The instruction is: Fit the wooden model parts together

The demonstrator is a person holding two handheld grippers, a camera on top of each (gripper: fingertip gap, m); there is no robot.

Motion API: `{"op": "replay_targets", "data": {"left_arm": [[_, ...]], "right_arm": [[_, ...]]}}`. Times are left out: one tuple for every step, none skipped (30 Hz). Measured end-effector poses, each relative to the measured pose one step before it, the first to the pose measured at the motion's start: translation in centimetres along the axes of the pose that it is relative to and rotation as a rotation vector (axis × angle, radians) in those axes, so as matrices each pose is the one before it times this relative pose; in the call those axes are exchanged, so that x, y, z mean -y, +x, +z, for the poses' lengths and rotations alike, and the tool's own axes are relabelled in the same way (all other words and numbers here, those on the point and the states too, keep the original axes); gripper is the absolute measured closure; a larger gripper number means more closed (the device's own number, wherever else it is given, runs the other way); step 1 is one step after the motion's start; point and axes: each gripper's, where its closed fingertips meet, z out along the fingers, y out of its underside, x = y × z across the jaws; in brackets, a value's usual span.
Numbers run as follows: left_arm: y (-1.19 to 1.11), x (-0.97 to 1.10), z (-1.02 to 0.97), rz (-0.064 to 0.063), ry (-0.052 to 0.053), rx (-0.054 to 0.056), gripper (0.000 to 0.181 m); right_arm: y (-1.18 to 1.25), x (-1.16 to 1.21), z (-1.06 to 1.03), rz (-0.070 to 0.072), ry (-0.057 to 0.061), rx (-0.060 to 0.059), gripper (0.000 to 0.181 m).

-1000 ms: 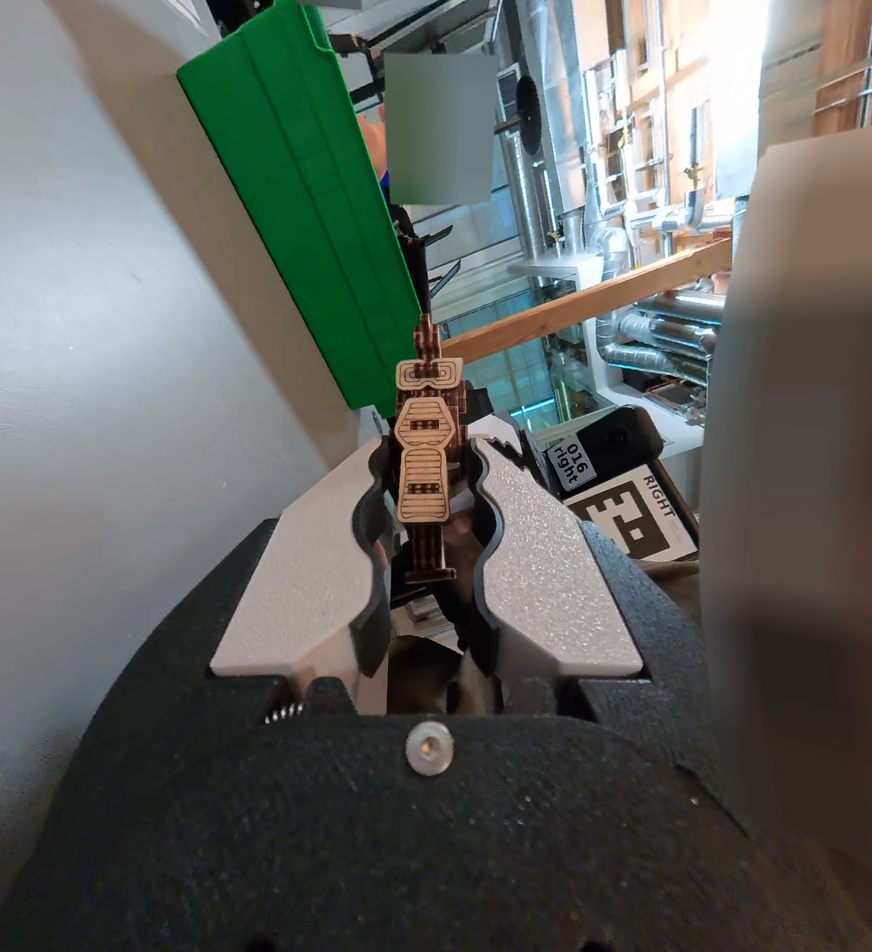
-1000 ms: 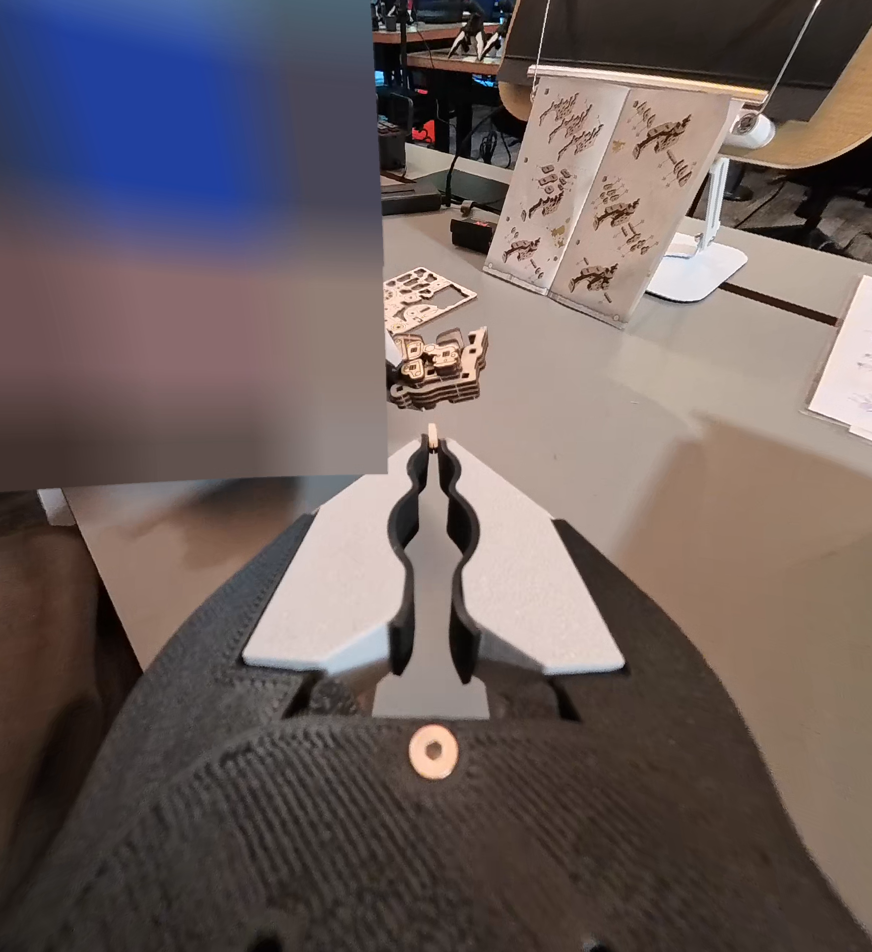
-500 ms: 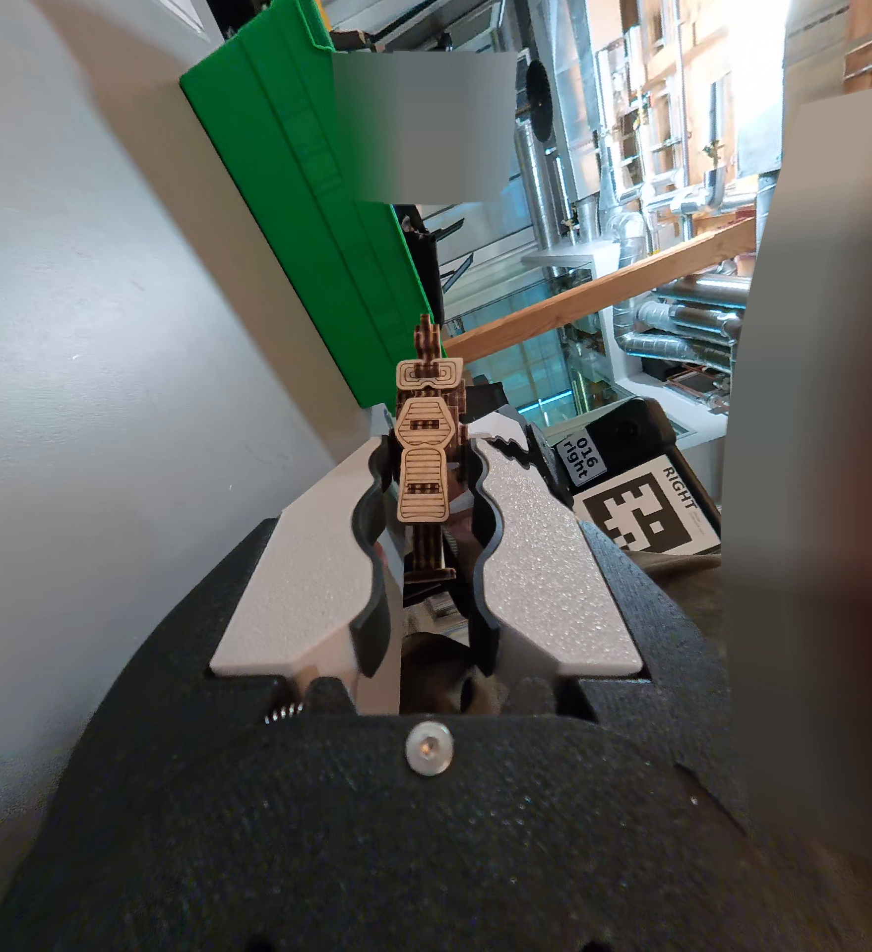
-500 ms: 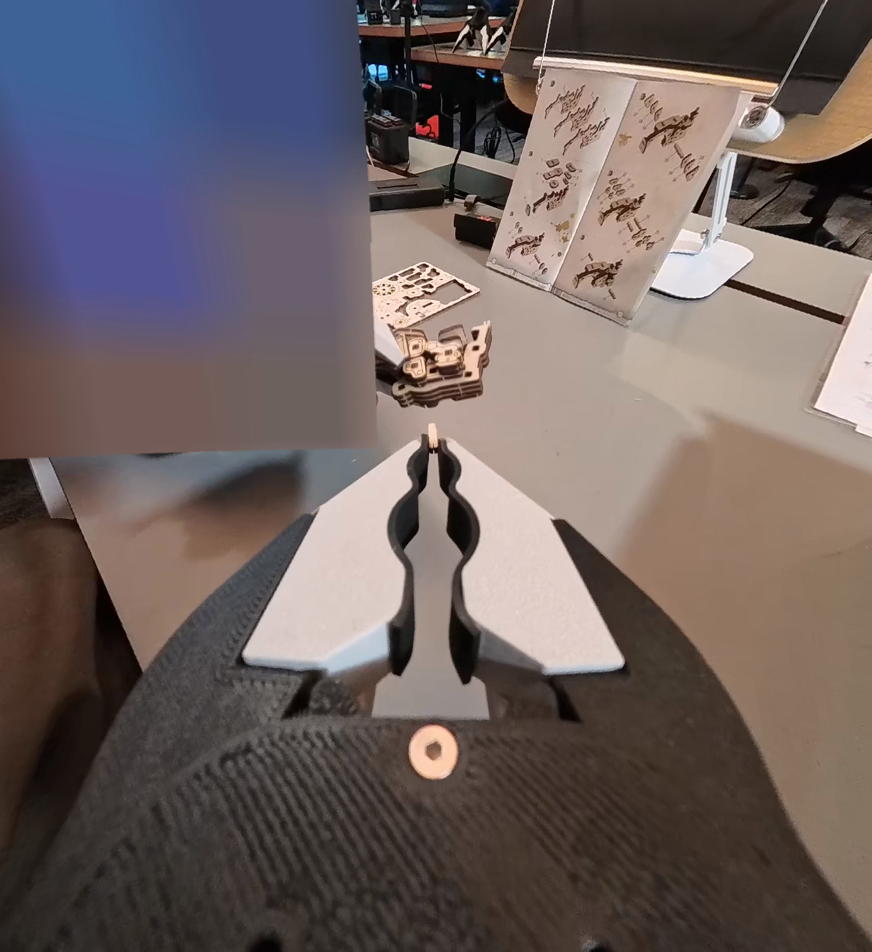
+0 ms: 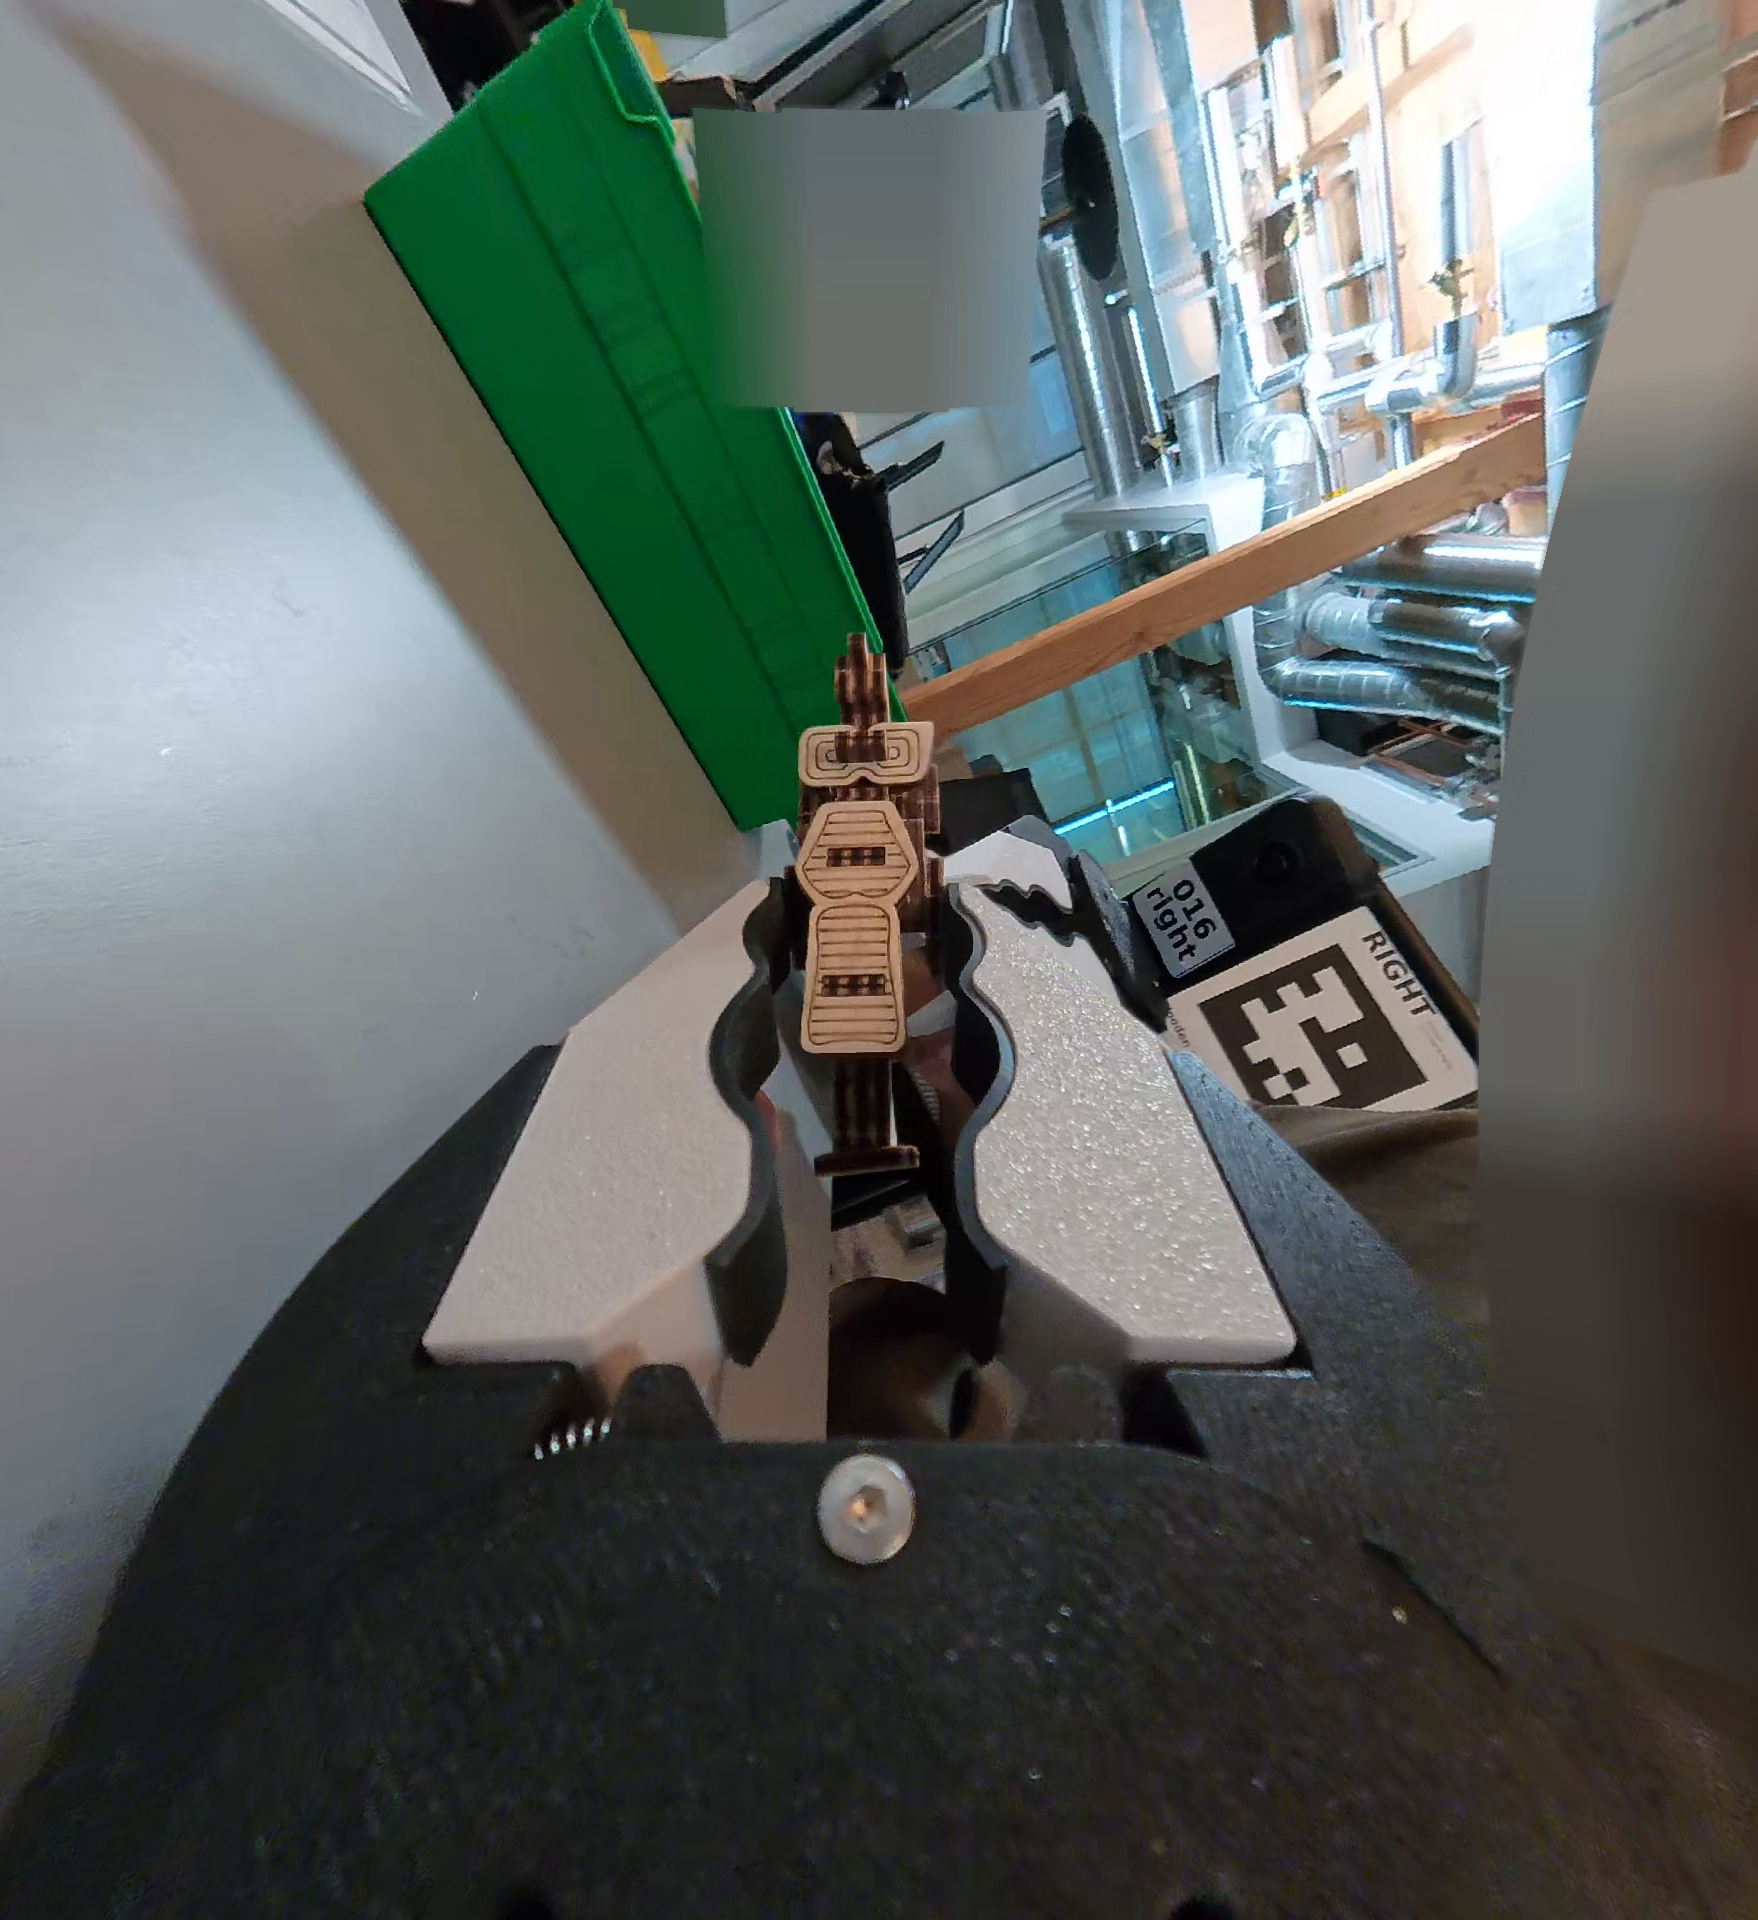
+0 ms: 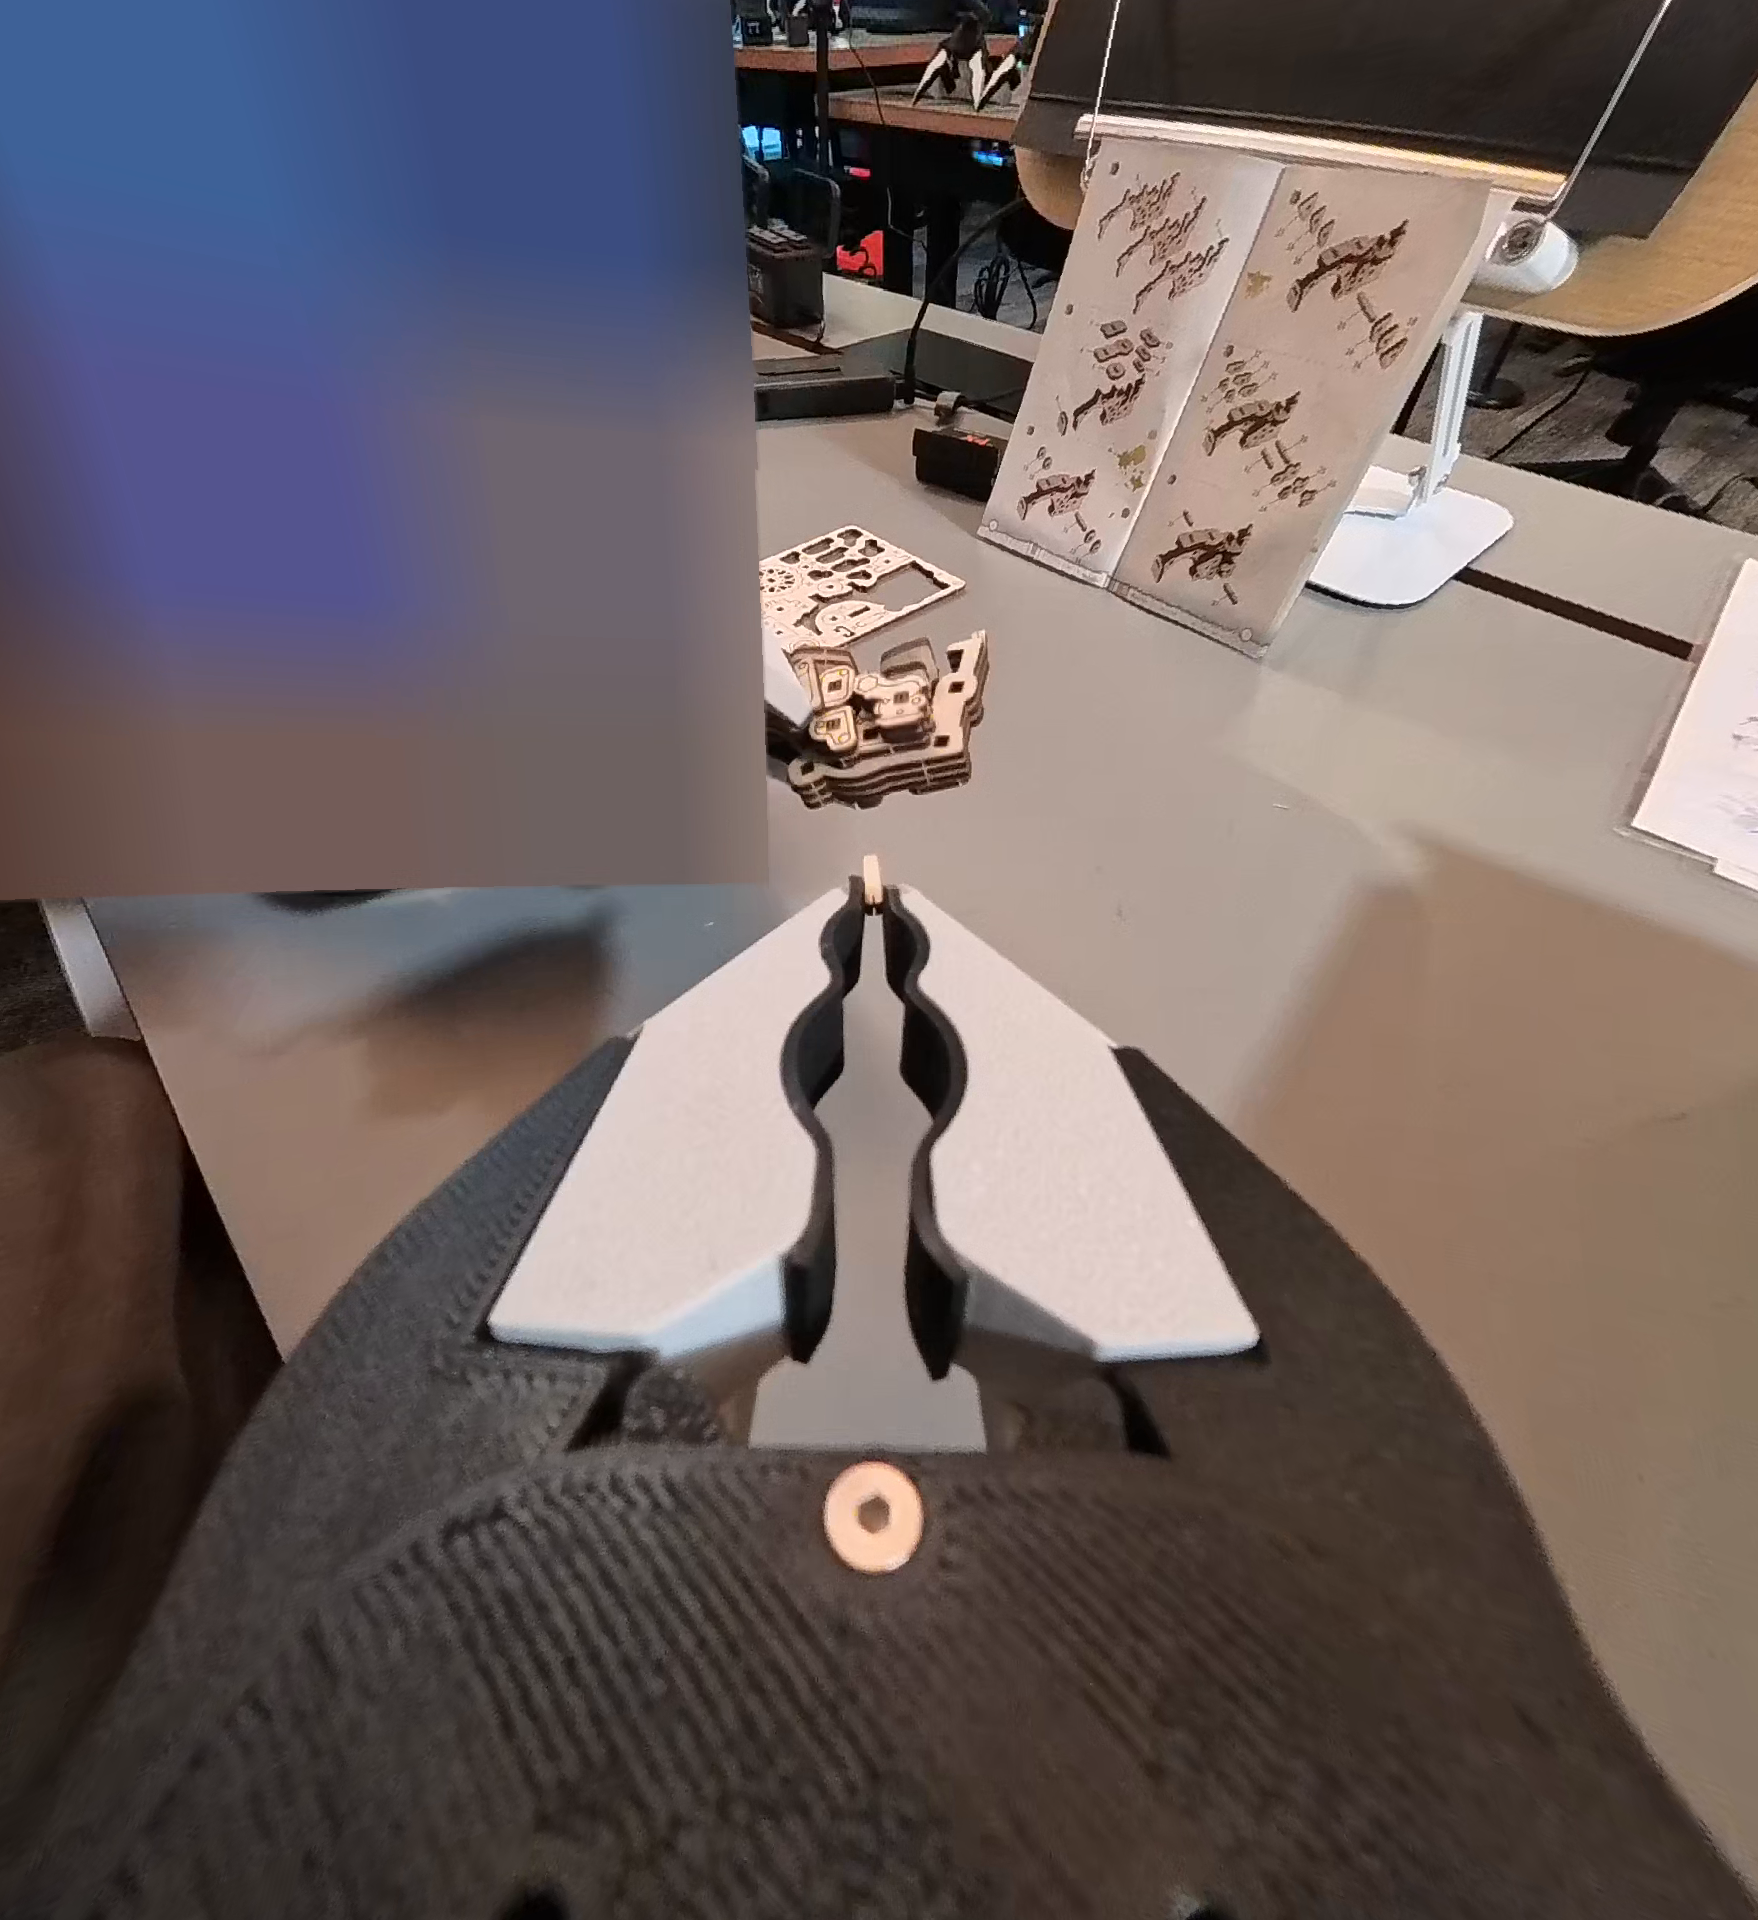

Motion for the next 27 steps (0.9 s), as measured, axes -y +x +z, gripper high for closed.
{"op": "replay_targets", "data": {"left_arm": [[-0.055, 0.016, -0.01, 0.0123, 0.0003, 0.0092, 0.156], [-0.091, 0.02, -0.011, 0.0129, 0.0004, 0.0115, 0.156], [-0.141, 0.041, -0.018, 0.0141, 0.0016, 0.0136, 0.156], [-0.167, 0.093, -0.037, 0.0154, 0.0035, 0.0149, 0.157], [-0.205, 0.112, -0.053, 0.0154, 0.0041, 0.0164, 0.156], [-0.234, 0.141, -0.058, 0.0161, 0.0055, 0.0178, 0.157], [-0.25, 0.173, -0.081, 0.0165, 0.0062, 0.0194, 0.156], [-0.257, 0.18, -0.12, 0.0157, 0.0068, 0.0202, 0.156], [-0.281, 0.229, -0.146, 0.0153, 0.0096, 0.0231, 0.156], [-0.334, 0.294, -0.189, 0.0173, 0.013, 0.028, 0.156], [-0.409, 0.306, -0.188, 0.0185, 0.0146, 0.0329, 0.156], [-0.429, 0.313, -0.207, 0.0181, 0.0142, 0.0334, 0.156], [-0.376, 0.276, -0.207, 0.0165, 0.0124, 0.0287, 0.156], [-0.324, 0.252, -0.204, 0.0148, 0.0111, 0.025, 0.156], [-0.308, 0.226, -0.203, 0.0134, 0.0096, 0.0228, 0.156], [-0.31, 0.193, -0.187, 0.0116, 0.0073, 0.0212, 0.156], [-0.327, 0.143, -0.155, 0.0094, 0.0052, 0.0204, 0.156], [-0.305, 0.109, -0.126, 0.0093, 0.0042, 0.0165, 0.156], [-0.264, 0.076, -0.096, 0.0097, 0.0021, 0.0123, 0.156], [-0.258, 0.026, -0.052, 0.0103, -0.0009, 0.0103, 0.156], [-0.279, 0.027, -0.051, 0.0119, -0.0008, 0.0109, 0.156], [-0.304, 0.08, -0.074, 0.014, 0.0044, 0.0126, 0.156], [-0.331, 0.09, -0.088, 0.0156, 0.0053, 0.0145, 0.156], [-0.298, 0.056, -0.08, 0.0156, 0.0014, 0.0133, 0.156], [-0.231, 0.023, -0.069, 0.0132, -0.0013, 0.0098, 0.156], [-0.17, 0.027, -0.055, 0.0103, -0.0011, 0.0059, 0.156], [-0.102, 0.028, -0.049, 0.0069, -0.0016, 0.0024, 0.156]], "right_arm": [[0.002, -0.015, -0.015, -0.0009, 0.0, -0.0002, 0.18], [0.018, -0.029, -0.009, -0.001, -0.0004, -0.0004, 0.18], [0.019, -0.035, -0.02, -0.0014, -0.0007, -0.0005, 0.18], [0.038, -0.037, -0.008, -0.0015, -0.0003, -0.0009, 0.18], [0.073, -0.045, -0.015, -0.0009, 0.0002, -0.001, 0.18], [0.071, -0.065, 0.001, 0.0011, -0.0001, -0.0001, 0.18], [0.083, -0.076, 0.03, 0.0038, -0.0001, 0.0014, 0.18], [0.08, -0.104, 0.061, 0.0066, 0.0002, 0.003, 0.18], [0.089, -0.126, 0.101, 0.0089, -0.0003, 0.0045, 0.18], [0.086, -0.155, 0.121, 0.0104, -0.0007, 0.0052, 0.18], [0.098, -0.173, 0.144, 0.0111, -0.0006, 0.0054, 0.18], [0.127, -0.141, 0.162, 0.0116, 0.0004, 0.0044, 0.18], [0.144, -0.115, 0.179, 0.0119, 0.0009, 0.0037, 0.18], [0.144, -0.079, 0.197, 0.012, 0.0015, 0.0035, 0.18], [0.131, -0.037, 0.209, 0.0107, 0.0028, 0.0032, 0.18], [0.112, 0.007, 0.238, 0.0082, 0.0033, 0.0028, 0.18], [0.11, 0.006, 0.276, 0.0048, 0.0024, 0.0021, 0.18], [0.09, 0.018, 0.313, 0.0013, 0.0012, 0.0012, 0.18], [0.061, -0.014, 0.351, -0.0034, -0.0011, 0.0019, 0.18], [0.063, -0.09, 0.372, -0.0147, -0.0083, 0.0011, 0.18], [0.292, -0.142, 0.346, -0.0274, -0.0161, -0.0115, 0.18], [0.443, 0.001, 0.291, -0.0324, -0.0107, -0.02, 0.18], [0.363, 0.265, 0.245, -0.0244, 0.0023, -0.0131, 0.18], [0.22, 0.512, 0.293, -0.0143, 0.0117, -0.0011, 0.18], [0.135, 0.651, 0.387, -0.0074, 0.0134, 0.0071, 0.18], [0.061, 0.7, 0.525, -0.0033, 0.0128, 0.0126, 0.18], [-0.075, 0.73, 0.636, -0.0017, 0.0138, 0.0187, 0.18]]}}
